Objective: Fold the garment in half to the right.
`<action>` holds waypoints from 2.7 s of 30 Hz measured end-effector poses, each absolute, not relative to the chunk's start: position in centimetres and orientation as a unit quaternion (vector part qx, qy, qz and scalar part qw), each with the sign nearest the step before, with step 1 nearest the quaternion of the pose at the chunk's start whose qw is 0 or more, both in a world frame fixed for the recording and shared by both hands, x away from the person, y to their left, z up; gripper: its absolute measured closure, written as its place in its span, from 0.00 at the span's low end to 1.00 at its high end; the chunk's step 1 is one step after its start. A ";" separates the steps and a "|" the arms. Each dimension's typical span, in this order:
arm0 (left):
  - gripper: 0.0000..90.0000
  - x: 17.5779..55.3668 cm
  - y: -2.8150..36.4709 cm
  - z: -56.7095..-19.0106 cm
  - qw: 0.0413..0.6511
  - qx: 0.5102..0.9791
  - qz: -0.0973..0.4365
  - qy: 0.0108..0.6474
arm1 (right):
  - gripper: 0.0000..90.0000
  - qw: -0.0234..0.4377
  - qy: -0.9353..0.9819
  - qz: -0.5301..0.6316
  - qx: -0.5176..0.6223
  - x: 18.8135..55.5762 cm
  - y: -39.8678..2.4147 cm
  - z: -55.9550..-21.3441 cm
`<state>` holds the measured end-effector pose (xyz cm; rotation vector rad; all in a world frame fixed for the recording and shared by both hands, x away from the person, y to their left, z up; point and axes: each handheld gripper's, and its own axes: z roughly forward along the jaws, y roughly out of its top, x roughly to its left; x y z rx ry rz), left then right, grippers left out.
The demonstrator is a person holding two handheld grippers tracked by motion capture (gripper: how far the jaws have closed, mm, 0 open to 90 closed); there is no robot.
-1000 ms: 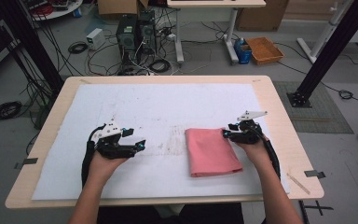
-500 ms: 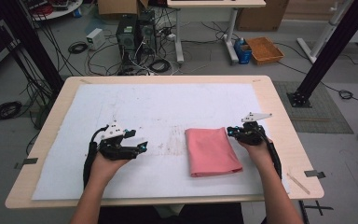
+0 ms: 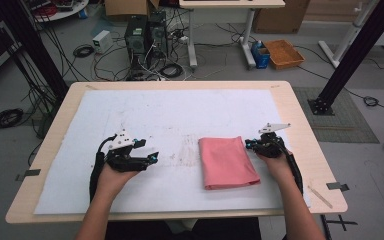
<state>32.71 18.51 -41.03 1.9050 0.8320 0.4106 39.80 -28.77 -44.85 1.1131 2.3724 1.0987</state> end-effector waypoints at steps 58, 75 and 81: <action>0.29 32.5 19.2 -39.1 0.523 0.770 0.185 0.313 | 0.25 0.198 0.772 0.482 0.364 38.4 -28.6 -40.3; 0.29 32.0 19.9 -39.3 0.520 0.769 0.190 0.319 | 0.24 0.188 0.776 0.479 0.364 39.1 -27.8 -40.5; 0.29 31.9 19.9 -39.3 0.520 0.770 0.189 0.316 | 0.24 0.185 0.777 0.477 0.366 39.2 -27.8 -40.6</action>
